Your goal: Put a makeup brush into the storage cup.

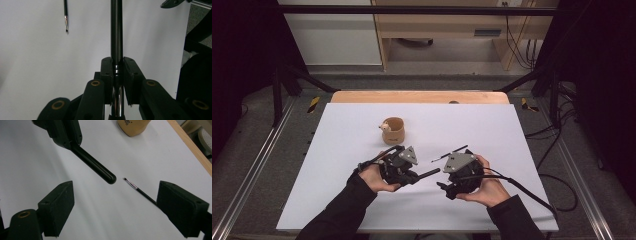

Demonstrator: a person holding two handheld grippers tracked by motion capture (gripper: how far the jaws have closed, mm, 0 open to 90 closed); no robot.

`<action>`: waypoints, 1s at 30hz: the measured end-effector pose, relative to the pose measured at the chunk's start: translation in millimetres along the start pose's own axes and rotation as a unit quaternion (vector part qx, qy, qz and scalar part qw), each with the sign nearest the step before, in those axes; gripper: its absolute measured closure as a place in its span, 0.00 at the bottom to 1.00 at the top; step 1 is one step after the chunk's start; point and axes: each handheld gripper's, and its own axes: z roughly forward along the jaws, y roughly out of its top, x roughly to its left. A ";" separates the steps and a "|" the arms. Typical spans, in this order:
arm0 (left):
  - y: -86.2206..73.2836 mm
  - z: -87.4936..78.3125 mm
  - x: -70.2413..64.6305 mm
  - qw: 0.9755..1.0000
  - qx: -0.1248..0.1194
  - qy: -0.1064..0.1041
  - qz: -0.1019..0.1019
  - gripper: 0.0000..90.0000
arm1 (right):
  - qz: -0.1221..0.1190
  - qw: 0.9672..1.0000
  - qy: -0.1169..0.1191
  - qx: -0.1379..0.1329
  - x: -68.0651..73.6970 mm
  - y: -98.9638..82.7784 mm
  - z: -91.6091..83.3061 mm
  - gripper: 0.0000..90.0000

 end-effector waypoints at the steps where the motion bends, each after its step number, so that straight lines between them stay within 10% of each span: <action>1: 0.2 -0.1 0.0 1.000 0.000 -0.001 0.000 0.87 | -0.004 1.000 0.001 0.001 0.1 0.8 0.0 0.18; 30: 3.1 3.1 -0.4 1.000 0.004 -0.020 -0.007 0.87 | -0.084 0.996 0.016 0.019 8.0 4.5 6.6 0.29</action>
